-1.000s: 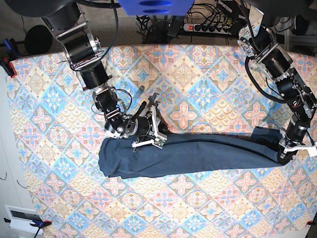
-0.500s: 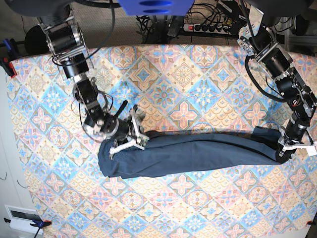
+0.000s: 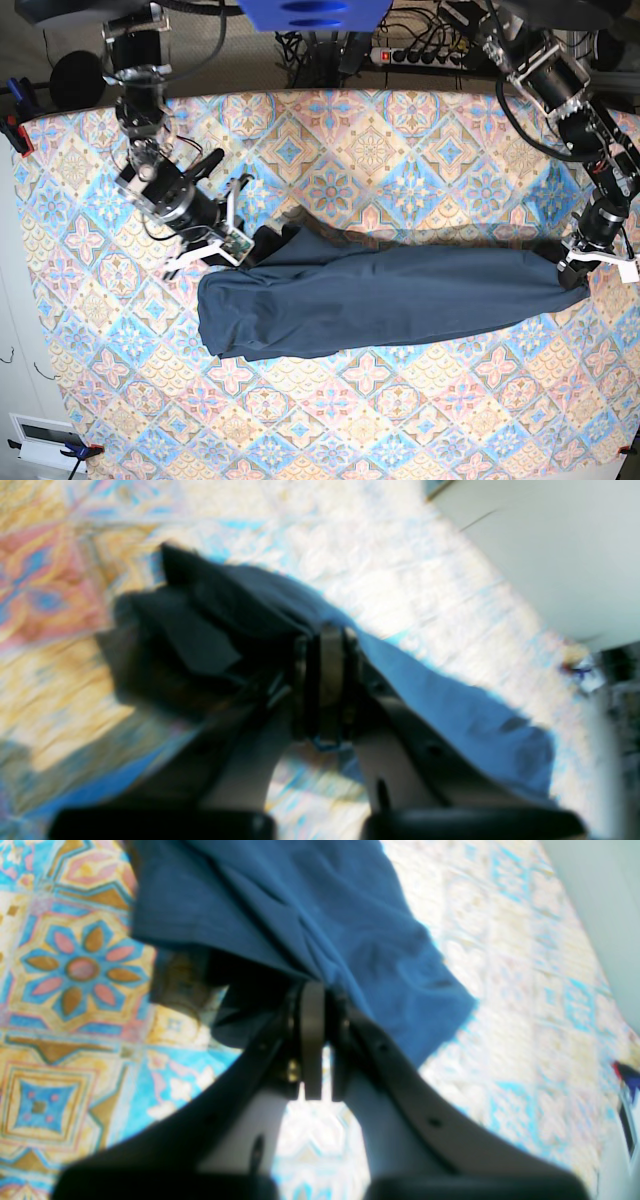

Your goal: Layout the t-shirt on the table in an organized manner, then fold the t-shirt properly

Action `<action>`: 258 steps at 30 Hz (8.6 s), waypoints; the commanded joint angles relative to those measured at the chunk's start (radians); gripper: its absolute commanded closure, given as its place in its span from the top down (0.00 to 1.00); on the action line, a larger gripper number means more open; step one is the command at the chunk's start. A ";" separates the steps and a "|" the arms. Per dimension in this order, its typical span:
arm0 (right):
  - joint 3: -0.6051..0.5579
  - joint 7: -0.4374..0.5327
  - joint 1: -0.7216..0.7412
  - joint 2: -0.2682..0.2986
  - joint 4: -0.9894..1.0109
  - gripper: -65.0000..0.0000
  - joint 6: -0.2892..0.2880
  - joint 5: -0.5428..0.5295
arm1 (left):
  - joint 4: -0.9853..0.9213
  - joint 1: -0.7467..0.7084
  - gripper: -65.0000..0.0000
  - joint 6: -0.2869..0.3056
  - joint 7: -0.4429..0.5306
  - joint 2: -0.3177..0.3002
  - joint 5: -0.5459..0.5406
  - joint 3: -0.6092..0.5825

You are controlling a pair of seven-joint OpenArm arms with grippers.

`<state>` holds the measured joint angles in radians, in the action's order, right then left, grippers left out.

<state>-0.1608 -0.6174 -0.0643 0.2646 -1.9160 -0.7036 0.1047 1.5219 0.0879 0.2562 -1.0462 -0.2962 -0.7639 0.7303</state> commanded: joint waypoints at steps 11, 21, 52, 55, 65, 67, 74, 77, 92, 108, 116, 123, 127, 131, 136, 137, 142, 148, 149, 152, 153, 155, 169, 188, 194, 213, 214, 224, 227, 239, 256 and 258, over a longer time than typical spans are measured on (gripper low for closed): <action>0.235 0.014 -0.199 0.098 -0.050 0.01 0.005 -0.124 | 0.058 -0.130 0.00 0.007 0.025 -0.048 -0.022 0.001; 0.157 0.009 -0.294 0.161 -0.052 0.01 0.005 -0.254 | 0.059 -0.271 0.00 0.007 -0.021 -0.050 -0.024 0.001; 0.171 0.009 -0.222 0.197 -0.044 0.01 0.005 -0.254 | 0.161 -0.463 0.68 0.005 -0.092 -0.079 0.056 0.004; 0.247 0.009 -0.222 0.197 -0.044 0.01 0.005 -0.254 | 0.161 -0.465 0.68 0.005 -0.090 -0.079 0.056 -0.013; 0.306 0.009 -0.226 0.197 -0.047 0.01 0.005 -0.254 | 0.159 -0.463 0.68 0.005 0.031 -0.082 0.059 -0.137; 0.306 0.009 -0.226 0.197 -0.046 0.01 0.005 -0.254 | 0.159 -0.460 0.68 0.002 0.122 -0.082 0.057 -0.134; 0.355 0.009 -0.226 0.216 -0.044 0.01 0.005 -0.254 | 0.052 -0.291 0.68 0.001 0.160 -0.084 0.057 -0.107; 0.422 0.008 -0.228 0.218 -0.043 0.01 0.005 -0.254 | -0.067 -0.190 0.68 0.001 0.125 -0.084 0.057 -0.056; 0.456 0.008 -0.226 0.264 -0.041 0.01 0.005 -0.254 | -0.235 0.091 0.68 0.001 0.119 -0.007 0.287 -0.150; 0.448 0.008 -0.223 0.262 -0.040 0.01 0.005 -0.256 | -0.192 0.036 0.38 0.001 0.116 0.002 0.344 -0.305; 0.445 0.006 -0.223 0.259 -0.040 0.01 0.005 -0.256 | -0.128 -0.007 0.52 0.001 0.109 -0.001 0.232 -0.180; 0.445 0.006 -0.223 0.259 -0.040 0.01 0.005 -0.256 | -0.142 -0.029 0.55 0.001 0.109 0.015 0.232 -0.196; 0.444 0.000 -0.223 0.259 -0.040 0.01 0.005 -0.256 | -0.156 -0.029 0.55 0.001 0.109 0.018 0.232 -0.234; 0.444 -0.025 -0.223 0.259 -0.040 0.01 0.005 -0.256 | -0.159 -0.032 0.55 0.001 0.114 0.021 0.232 -0.237; 0.444 -0.026 -0.223 0.258 -0.041 0.01 0.005 -0.256 | -0.159 -0.027 0.48 0.001 0.117 0.022 0.232 -0.237; 0.444 -0.028 -0.225 0.258 -0.041 0.01 0.005 -0.256 | -0.159 -0.026 0.41 0.001 0.117 0.022 0.231 -0.234; 0.444 -0.028 -0.225 0.258 -0.041 0.01 0.005 -0.256 | -0.172 0.037 0.06 0.001 0.142 0.021 0.231 -0.214; 0.444 -0.028 -0.226 0.258 -0.041 0.01 0.005 -0.256 | -0.358 0.140 0.00 0.001 0.166 0.016 0.222 -0.197; 0.444 -0.028 -0.226 0.258 -0.043 0.01 0.005 -0.256 | -0.357 0.146 0.00 0.001 0.182 0.018 0.222 -0.197; 0.444 -0.029 -0.228 0.258 -0.043 0.01 0.005 -0.256 | -0.355 0.151 0.00 0.001 0.189 0.016 0.222 -0.197; 0.444 -0.029 -0.228 0.258 -0.043 0.01 0.005 -0.256 | -0.340 0.151 0.00 0.001 0.186 0.015 0.220 -0.197; 0.444 -0.029 -0.228 0.258 -0.043 0.01 0.005 -0.256 | -0.274 0.138 0.00 0.001 0.146 0.013 0.220 -0.197; 0.442 -0.029 -0.228 0.258 -0.043 0.01 0.005 -0.256 | -0.154 0.002 0.59 -0.001 0.067 0.036 0.222 -0.093; 0.418 -0.029 -0.226 0.258 -0.043 0.01 0.005 -0.256 | -0.261 0.086 0.39 0.001 0.068 0.093 0.222 -0.093; 0.418 -0.029 -0.226 0.258 -0.043 0.01 0.005 -0.256 | -0.261 0.095 0.34 0.002 0.068 0.093 0.222 -0.097; 0.447 -0.029 -0.226 0.259 -0.043 0.01 0.005 -0.256 | -0.261 0.258 0.00 0.001 0.123 0.009 0.222 -0.024; 0.458 -0.029 -0.226 0.259 -0.043 0.01 0.005 -0.256 | -0.261 0.264 0.00 0.001 0.125 -0.001 0.222 -0.024; 0.452 -0.029 -0.230 0.258 -0.050 0.01 0.005 -0.257 | -0.378 0.355 0.00 -0.001 0.180 -0.022 0.232 -0.024; 0.438 -0.029 -0.230 0.258 -0.052 0.01 0.005 -0.259 | -0.398 0.358 0.17 -0.061 0.214 -0.022 0.232 -0.027; 0.412 -0.085 -0.222 0.258 -0.047 0.01 0.005 -0.259 | -0.240 0.234 0.42 -0.192 0.160 -0.053 0.189 -0.191; 0.335 -0.089 -0.114 0.256 -0.043 0.01 0.005 -0.259 | 0.174 -0.245 0.43 -0.185 -0.042 0.018 0.076 -0.292; 0.335 -0.089 -0.114 0.256 -0.043 0.01 0.005 -0.259 | 0.173 -0.244 0.44 -0.186 -0.044 0.035 0.077 -0.295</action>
<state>0.1654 -0.7261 -0.1909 0.5018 -1.9442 -0.7059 -0.1436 1.6783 -0.1665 0.0669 -1.1069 -0.2489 -0.6765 0.4332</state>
